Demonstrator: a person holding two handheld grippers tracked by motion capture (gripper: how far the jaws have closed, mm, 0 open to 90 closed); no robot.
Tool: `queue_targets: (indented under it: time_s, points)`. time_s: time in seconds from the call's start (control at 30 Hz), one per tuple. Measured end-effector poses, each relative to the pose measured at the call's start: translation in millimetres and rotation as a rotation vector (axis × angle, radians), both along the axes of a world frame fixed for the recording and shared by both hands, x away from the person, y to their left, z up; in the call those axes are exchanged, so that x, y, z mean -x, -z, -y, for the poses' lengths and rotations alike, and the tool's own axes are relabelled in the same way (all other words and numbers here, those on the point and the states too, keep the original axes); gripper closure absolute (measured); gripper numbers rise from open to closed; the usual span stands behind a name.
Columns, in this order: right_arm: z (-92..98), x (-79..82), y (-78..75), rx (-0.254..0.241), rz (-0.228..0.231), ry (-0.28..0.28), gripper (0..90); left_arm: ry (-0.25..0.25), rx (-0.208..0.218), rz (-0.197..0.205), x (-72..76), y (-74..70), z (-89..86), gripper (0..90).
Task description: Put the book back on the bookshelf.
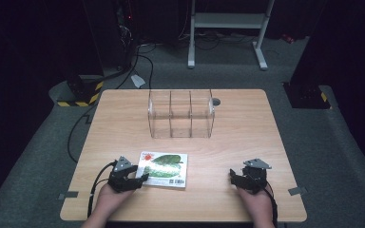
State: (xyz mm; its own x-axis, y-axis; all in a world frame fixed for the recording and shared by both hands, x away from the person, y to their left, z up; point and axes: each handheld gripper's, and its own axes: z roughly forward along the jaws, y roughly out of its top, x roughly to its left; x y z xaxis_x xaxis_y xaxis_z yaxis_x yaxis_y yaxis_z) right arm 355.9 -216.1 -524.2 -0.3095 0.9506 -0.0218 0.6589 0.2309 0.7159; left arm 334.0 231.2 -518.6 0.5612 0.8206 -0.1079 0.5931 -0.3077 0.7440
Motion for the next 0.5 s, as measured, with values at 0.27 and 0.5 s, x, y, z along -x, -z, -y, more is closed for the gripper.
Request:
queue_targets:
  time_s: [0.27,0.5]
  points:
    - [-6.0,5.3,-2.4,0.0,-0.001,-0.01,29.9,0.05,0.005,-0.005,3.5,-0.1,11.9,39.0]
    - [-25.4,13.3,-9.1,-0.093,0.009,-0.067,30.6,0.062,0.018,-0.009,5.9,0.7,18.6,38.9]
